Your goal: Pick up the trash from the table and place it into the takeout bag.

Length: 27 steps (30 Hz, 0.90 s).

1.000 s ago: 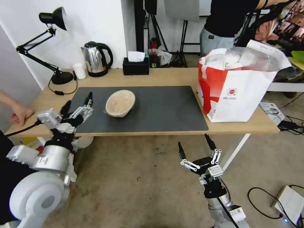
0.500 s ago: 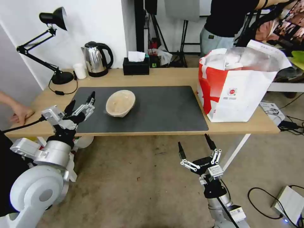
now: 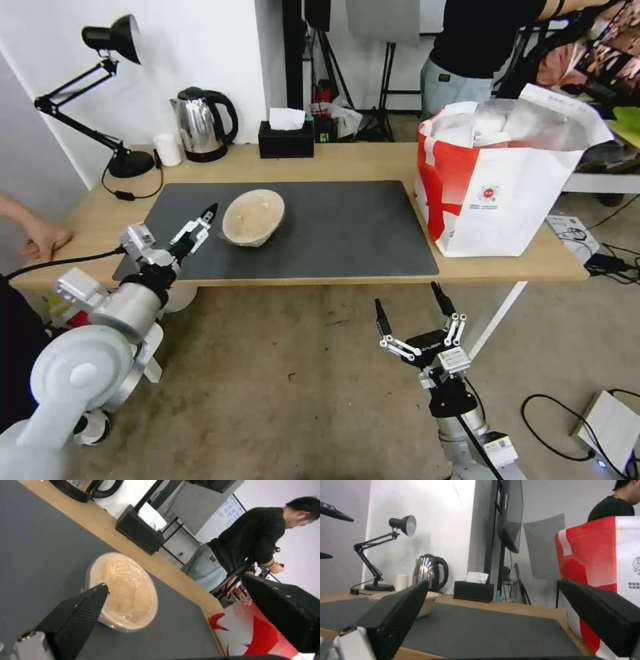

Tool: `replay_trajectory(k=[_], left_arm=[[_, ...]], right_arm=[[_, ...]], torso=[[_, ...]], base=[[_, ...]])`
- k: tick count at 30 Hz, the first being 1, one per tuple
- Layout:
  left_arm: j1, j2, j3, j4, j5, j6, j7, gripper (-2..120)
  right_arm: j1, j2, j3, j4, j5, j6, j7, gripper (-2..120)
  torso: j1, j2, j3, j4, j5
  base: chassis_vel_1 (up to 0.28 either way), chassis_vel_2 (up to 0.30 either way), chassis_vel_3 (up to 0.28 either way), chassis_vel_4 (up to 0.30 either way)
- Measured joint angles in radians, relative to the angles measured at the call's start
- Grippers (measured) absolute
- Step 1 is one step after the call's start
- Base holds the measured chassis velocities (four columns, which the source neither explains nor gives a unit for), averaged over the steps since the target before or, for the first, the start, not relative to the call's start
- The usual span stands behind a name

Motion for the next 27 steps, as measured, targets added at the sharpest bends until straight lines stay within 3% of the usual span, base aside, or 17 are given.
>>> replay_trajectory(k=[7,11,21,23,24,25,27], left_arm=[[-0.032,0.002,0.001,0.029,-0.067,0.022,-0.016,100],[-0.114,0.008,0.004,0.106,-0.229,0.075,-0.057,100],[-0.138,0.004,0.007,0.134,-0.269,0.090,-0.079,100],[-0.194,-0.020,0.016,0.201,-0.319,0.111,-0.141,100],[-0.213,-0.027,0.018,0.221,-0.330,0.117,-0.155,100],[-0.228,-0.029,0.020,0.238,-0.335,0.120,-0.163,100],[-0.235,-0.030,0.021,0.249,-0.335,0.121,-0.166,100]], right_arm=[[0.000,0.000,0.000,0.000,0.000,0.000,0.000,100],[0.000,0.000,0.000,0.000,0.000,0.000,0.000,100],[0.000,0.000,0.000,0.000,0.000,0.000,0.000,100],[0.000,0.000,0.000,0.000,0.000,0.000,0.000,100],[0.000,0.000,0.000,0.000,0.000,0.000,0.000,100],[0.000,0.000,0.000,0.000,0.000,0.000,0.000,100],[0.000,0.000,0.000,0.000,0.000,0.000,0.000,100]], torso=[[0.000,0.000,0.000,0.0001,0.0001],[0.000,0.000,0.000,-0.0005,0.0000],[0.000,0.000,0.000,0.0003,0.0004],[0.000,0.000,0.000,0.0002,-0.0009],[0.000,0.000,0.000,-0.0011,-0.0015],[0.000,0.000,0.000,-0.0007,0.0003],[0.000,0.000,0.000,-0.0003,0.0004]], base=[[0.000,0.000,0.000,0.000],[0.000,0.000,0.000,0.000],[0.000,0.000,0.000,0.000],[0.000,0.000,0.000,0.000],[0.000,0.000,0.000,0.000],[0.000,0.000,0.000,0.000],[0.000,0.000,0.000,0.000]])
